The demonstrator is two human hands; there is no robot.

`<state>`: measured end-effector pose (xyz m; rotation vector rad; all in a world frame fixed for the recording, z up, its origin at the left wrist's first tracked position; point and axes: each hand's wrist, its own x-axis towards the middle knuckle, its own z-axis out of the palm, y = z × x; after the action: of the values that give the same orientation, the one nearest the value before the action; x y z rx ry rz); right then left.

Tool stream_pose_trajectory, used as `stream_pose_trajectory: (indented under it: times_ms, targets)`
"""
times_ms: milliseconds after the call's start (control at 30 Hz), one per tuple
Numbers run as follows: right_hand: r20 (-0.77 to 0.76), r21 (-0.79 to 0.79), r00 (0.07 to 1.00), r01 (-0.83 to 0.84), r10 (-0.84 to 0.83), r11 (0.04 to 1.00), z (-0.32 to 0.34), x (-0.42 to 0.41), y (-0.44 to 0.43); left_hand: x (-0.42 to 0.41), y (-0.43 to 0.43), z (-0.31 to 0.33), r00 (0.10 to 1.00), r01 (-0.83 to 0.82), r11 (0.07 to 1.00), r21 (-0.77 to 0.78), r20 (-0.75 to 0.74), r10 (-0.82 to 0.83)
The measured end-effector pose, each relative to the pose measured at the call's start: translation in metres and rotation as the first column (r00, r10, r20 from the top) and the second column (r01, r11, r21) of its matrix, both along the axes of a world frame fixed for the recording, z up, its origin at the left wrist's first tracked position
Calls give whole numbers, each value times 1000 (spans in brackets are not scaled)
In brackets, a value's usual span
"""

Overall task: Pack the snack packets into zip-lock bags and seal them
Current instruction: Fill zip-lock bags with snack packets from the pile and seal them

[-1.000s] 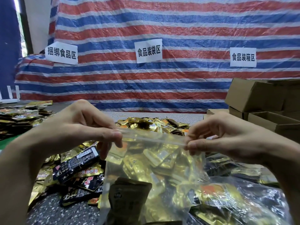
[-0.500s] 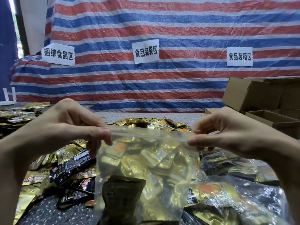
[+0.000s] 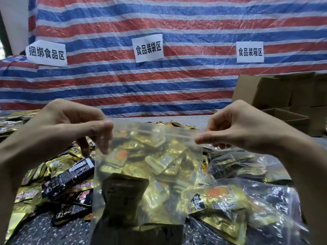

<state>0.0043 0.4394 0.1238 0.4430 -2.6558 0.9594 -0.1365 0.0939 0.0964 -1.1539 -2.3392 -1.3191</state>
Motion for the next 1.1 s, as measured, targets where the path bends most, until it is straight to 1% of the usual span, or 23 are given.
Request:
stream_pose_trajectory:
  times_ms: [33, 67, 133, 200, 233, 300, 367, 400, 433, 500, 533, 567, 600, 667, 733, 767, 800, 833, 867, 900, 967, 1100]
  targets:
    - [-15, 4, 999, 30, -30, 1000, 0, 0, 3, 5, 9, 1, 1000, 7, 998, 56, -12, -6]
    - [-31, 0, 998, 57, -57, 998, 1, 0, 6, 16, 18, 6, 999, 45, 996, 70, -9, -45]
    - [-49, -22, 995, 88, -89, 996, 4, 2, 10, 32, 38, 11, 999, 41, 986, 162, 10, -43]
    - [-35, -42, 994, 105, -107, 994, 6, 4, 13, 40, 52, 15, 998, 16, 977, 213, 57, -29]
    - [-19, -42, 993, 119, -120, 992, 5, 4, 14, 41, 61, 19, 998, -23, 974, 224, 63, 9]
    - [4, -40, 987, 160, -160, 986, 5, 3, 16, 38, 80, 30, 993, -108, 974, 198, 64, 97]
    - [-13, -61, 977, 212, -213, 975, 6, 2, 20, 29, 104, 46, 981, -194, 965, 178, 52, 187]
    - [-41, -83, 967, 249, -253, 965, 7, 2, 23, 22, 117, 55, 969, -246, 952, 184, 17, 248]
    - [-82, -109, 951, 289, -299, 951, 8, 2, 26, 15, 131, 65, 947, -301, 932, 204, -49, 316]
    - [-157, -184, 909, 359, -387, 915, 10, 3, 31, 5, 164, 82, 866, -368, 876, 311, -228, 445]
    - [-176, -227, 890, 380, -421, 897, 10, 3, 34, 3, 182, 87, 829, -356, 855, 377, -295, 475]
    - [-189, -257, 873, 398, -449, 881, 10, 4, 36, 4, 200, 89, 814, -320, 845, 429, -331, 477]
    - [-204, -269, 857, 415, -472, 869, 10, 5, 38, 7, 219, 88, 825, -269, 845, 461, -343, 450]
    - [-233, -289, 825, 446, -514, 847, 9, 6, 39, 18, 252, 69, 882, -149, 865, 480, -331, 335]
    - [-253, -338, 784, 477, -566, 811, 9, 6, 39, 31, 275, 31, 937, -43, 902, 429, -297, 186]
    - [-261, -351, 763, 496, -592, 794, 9, 5, 40, 36, 282, 5, 956, -20, 940, 340, -268, 117]
    - [-263, -357, 748, 512, -610, 781, 9, 4, 40, 41, 287, -23, 966, -26, 980, 199, -247, 76]
    - [-255, -358, 744, 521, -618, 775, 9, 3, 40, 46, 288, -50, 974, -39, 998, 42, -222, 48]
    - [-238, -354, 753, 521, -613, 777, 9, 2, 41, 50, 287, -74, 984, -32, 997, -74, -177, 19]
    - [-217, -338, 769, 519, -602, 785, 8, 1, 40, 53, 283, -92, 992, -8, 991, -132, -126, -9]
    - [-179, -270, 804, 515, -568, 814, 4, -3, 38, 57, 273, -112, 997, 10, 988, -153, -69, -21]
    - [-91, -146, 880, 451, -466, 880, -2, -14, 27, 66, 250, -110, 1000, -12, 983, -185, -25, 7]
